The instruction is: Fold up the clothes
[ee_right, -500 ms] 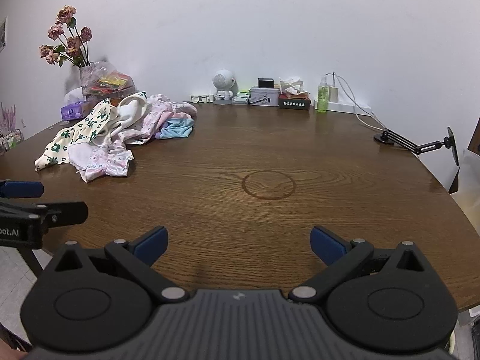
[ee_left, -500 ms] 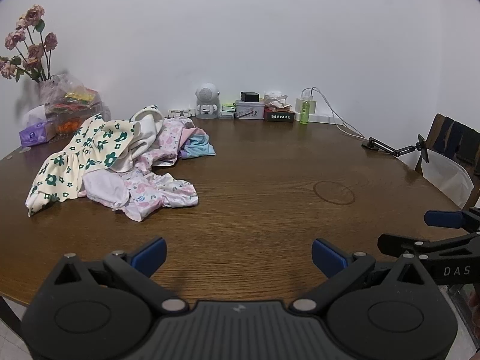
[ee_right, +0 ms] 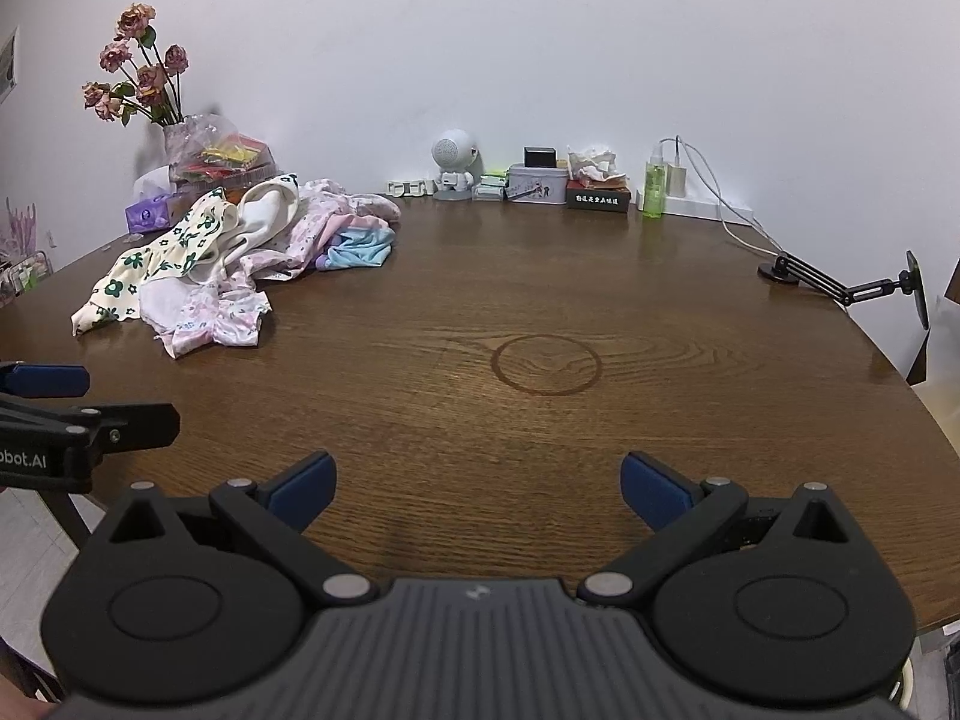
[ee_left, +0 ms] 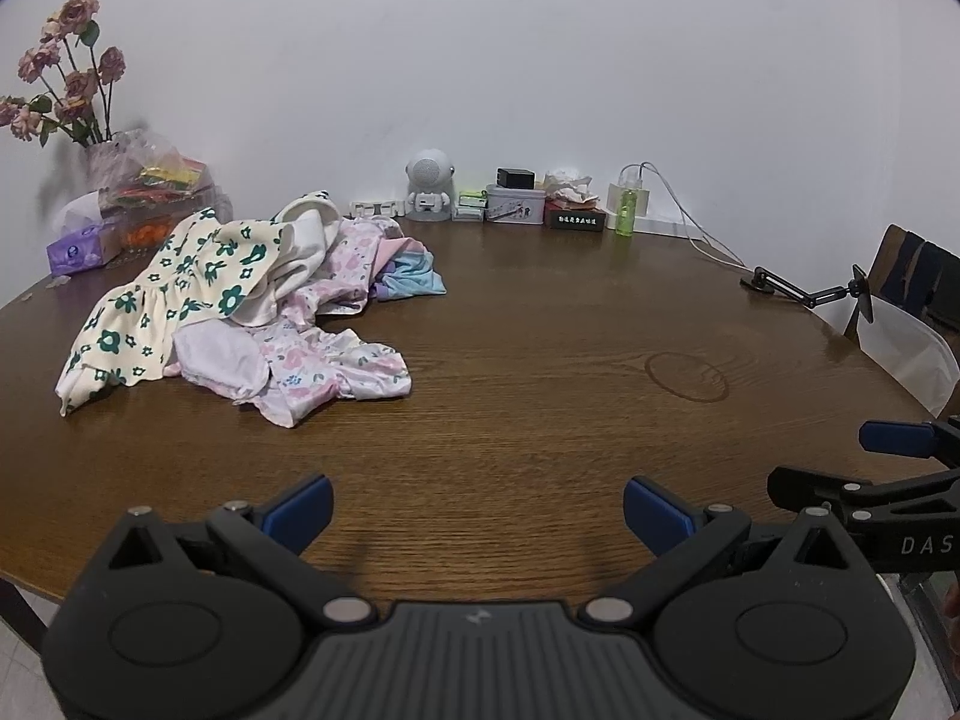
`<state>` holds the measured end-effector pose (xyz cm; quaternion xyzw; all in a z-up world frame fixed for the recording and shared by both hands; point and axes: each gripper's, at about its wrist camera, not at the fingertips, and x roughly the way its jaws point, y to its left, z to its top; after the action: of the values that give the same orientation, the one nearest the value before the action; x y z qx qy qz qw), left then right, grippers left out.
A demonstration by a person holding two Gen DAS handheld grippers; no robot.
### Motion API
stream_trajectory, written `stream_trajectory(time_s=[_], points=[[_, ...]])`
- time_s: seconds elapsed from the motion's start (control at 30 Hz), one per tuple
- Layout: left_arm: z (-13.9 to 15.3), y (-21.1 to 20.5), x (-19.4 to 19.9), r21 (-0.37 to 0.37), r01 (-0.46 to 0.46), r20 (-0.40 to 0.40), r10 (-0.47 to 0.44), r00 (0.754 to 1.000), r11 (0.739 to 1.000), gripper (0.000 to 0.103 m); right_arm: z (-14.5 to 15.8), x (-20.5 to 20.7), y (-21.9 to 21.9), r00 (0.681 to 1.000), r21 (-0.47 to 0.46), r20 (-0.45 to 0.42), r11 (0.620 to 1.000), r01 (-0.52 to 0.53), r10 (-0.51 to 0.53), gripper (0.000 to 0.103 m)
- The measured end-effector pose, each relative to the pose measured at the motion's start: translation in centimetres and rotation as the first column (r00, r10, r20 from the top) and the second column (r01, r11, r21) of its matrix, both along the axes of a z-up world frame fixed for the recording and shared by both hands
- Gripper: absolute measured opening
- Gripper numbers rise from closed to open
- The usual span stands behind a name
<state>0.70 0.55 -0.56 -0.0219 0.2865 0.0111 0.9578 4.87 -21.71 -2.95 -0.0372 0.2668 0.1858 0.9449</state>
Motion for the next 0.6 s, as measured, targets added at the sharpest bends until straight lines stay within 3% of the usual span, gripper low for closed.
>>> stream_trajectory(time_s=[0.6], points=[[0.34, 0.13, -0.6, -0.001, -0.028, 0.007, 0.028, 1.0, 1.0, 0.103, 0.08, -0.42, -0.17, 1.0, 0.005, -0.003, 1.0, -0.008, 0.008, 0.103]])
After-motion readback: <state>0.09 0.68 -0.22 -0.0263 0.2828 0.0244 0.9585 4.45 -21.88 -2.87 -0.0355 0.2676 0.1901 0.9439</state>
